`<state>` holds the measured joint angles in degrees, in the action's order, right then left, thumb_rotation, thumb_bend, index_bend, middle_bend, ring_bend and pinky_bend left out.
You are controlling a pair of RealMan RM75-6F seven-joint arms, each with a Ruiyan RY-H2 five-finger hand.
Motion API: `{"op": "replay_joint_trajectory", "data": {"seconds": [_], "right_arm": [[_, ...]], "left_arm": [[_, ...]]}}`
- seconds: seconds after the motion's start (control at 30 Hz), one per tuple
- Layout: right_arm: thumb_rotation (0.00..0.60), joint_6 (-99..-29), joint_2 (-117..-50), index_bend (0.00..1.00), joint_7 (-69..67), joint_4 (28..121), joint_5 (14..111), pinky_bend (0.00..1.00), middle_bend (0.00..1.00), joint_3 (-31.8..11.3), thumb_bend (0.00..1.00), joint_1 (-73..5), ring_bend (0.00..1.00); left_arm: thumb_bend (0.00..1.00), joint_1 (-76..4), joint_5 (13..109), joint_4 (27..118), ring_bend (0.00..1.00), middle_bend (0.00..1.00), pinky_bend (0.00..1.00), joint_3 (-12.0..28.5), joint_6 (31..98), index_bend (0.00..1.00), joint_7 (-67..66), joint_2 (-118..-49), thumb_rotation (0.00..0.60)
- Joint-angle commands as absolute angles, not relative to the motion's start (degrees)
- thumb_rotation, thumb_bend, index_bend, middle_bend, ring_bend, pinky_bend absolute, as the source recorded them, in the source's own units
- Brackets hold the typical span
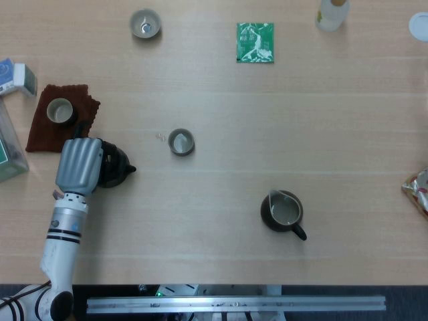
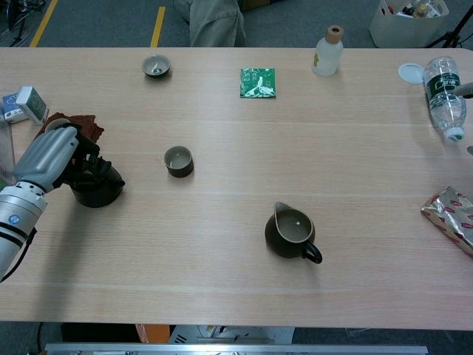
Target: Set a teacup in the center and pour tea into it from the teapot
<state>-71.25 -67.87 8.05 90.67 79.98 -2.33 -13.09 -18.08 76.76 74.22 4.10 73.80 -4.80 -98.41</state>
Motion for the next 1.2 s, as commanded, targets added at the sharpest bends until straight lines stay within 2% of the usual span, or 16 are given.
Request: {"op": "replay_joint_trajectory", "data": {"seconds": [0.03, 0.4, 0.6, 0.93, 1.07, 1.2], "right_arm": [[0.6, -71.12, -67.87, 0.17, 8.03, 90.57, 79.74, 0.06, 0.21, -2.4, 0.25, -13.11, 0.04], [0.6, -70.89, -67.68, 0.17, 8.14, 90.92, 79.45, 0.06, 0.21, -2.35, 0.25, -13.06, 0.04], [0.6, -71.0, -67.67, 0.17, 8.22, 91.08, 79.45, 0.06, 0.21, -2.38, 0.25, -13.01, 0.04], [0.6, -70.89, -67.71, 0.17, 8.19, 91.13, 79.53, 0.06, 0.21, -2.48, 0.25, -13.18, 0.04], [0.6, -70.96, -67.68, 0.17, 8.05, 91.13, 79.54, 0.06, 0.21, -2.52, 0.25, -13.17, 0.04], [0.6, -71.02, -67.66, 0.17, 7.93, 91.1, 79.57, 0.06, 0.21, -2.55, 0.25, -13.16, 0.04]], "left_arm": [[0.38, -18.02, 76.66, 74.2, 0.72, 0.92, 0.14, 4.18, 73.56, 0.85, -4.8, -98.36, 0.6], [0.38, -18.01, 75.48, 75.95, 0.58, 0.78, 0.14, 4.43, 71.65, 0.75, -6.4, -97.2, 0.58], [0.38, -18.03, 74.82, 77.34, 0.52, 0.71, 0.14, 4.56, 70.76, 0.71, -7.29, -96.09, 0.529], [0.38, -17.83, 74.44, 79.55, 0.43, 0.63, 0.14, 4.9, 70.62, 0.63, -7.57, -94.57, 0.486], [0.38, -17.8, 74.32, 80.56, 0.41, 0.61, 0.14, 4.97, 70.41, 0.58, -7.45, -93.96, 0.428], [0.38, -17.93, 73.97, 81.77, 0.34, 0.53, 0.14, 4.86, 69.7, 0.5, -7.91, -93.11, 0.368]]}}
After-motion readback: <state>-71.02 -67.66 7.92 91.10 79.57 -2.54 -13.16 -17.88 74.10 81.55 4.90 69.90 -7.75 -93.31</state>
